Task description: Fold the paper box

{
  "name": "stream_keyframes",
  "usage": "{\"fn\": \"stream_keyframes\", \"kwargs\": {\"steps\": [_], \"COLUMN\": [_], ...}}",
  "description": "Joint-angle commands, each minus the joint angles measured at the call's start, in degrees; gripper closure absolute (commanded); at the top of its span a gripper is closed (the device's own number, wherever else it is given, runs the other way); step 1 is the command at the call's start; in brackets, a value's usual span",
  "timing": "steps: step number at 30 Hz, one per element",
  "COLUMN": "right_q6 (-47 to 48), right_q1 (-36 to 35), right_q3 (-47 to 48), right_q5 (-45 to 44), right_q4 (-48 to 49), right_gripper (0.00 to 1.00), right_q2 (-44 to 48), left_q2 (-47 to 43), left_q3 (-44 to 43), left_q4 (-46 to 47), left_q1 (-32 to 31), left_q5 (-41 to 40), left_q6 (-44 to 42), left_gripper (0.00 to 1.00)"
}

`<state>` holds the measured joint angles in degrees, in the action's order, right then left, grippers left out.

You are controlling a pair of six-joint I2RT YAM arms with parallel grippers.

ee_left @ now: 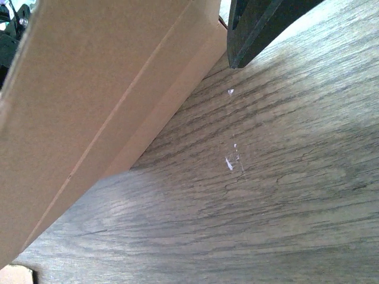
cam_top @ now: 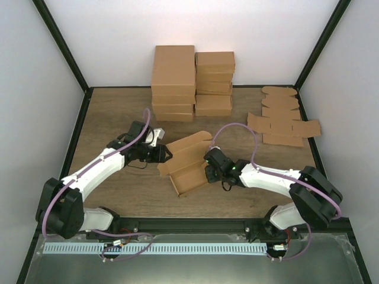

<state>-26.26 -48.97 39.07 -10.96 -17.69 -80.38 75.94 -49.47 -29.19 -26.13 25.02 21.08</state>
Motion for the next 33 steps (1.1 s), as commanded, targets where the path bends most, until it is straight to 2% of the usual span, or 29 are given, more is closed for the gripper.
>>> {"fn": "stream_keyframes", "kwargs": {"steps": [1, 11, 26, 30, 33], "right_q6": [-2.28, -5.22, -4.11, -3.89, -4.08], "right_q1": [-0.72, -1.0, -1.65, -1.62, -1.65], "right_q3": [-1.18, 0.62, 6.19, 6.62, 6.95], "right_q5": [-1.06, -3.57, -6.57, -6.91, -7.87], "right_q4": [-1.54, -5.95, -7.51, -7.73, -8.35], "right_gripper": [0.7, 0.7, 0.67, 0.74, 0.85], "right_q2": [1.44, -2.05, -4.1, -4.35, -5.68], "left_q2": [-0.21, -0.93, -2.45, -2.42, -2.26], "left_q3": [0.36, -0.22, -0.28, -0.35, -0.48], "left_q4": [1.77, 2.82, 3.26, 3.17, 3.18], "left_q1": [0.28, 0.2, 0.11, 0.12, 0.07], "left_q5": [-0.38, 1.86, 4.79, 4.78, 4.93], "left_q6": [0.28, 0.19, -0.15, -0.25, -0.25], "left_gripper": [0.59, 0.58, 0.57, 0.57, 0.57]}}
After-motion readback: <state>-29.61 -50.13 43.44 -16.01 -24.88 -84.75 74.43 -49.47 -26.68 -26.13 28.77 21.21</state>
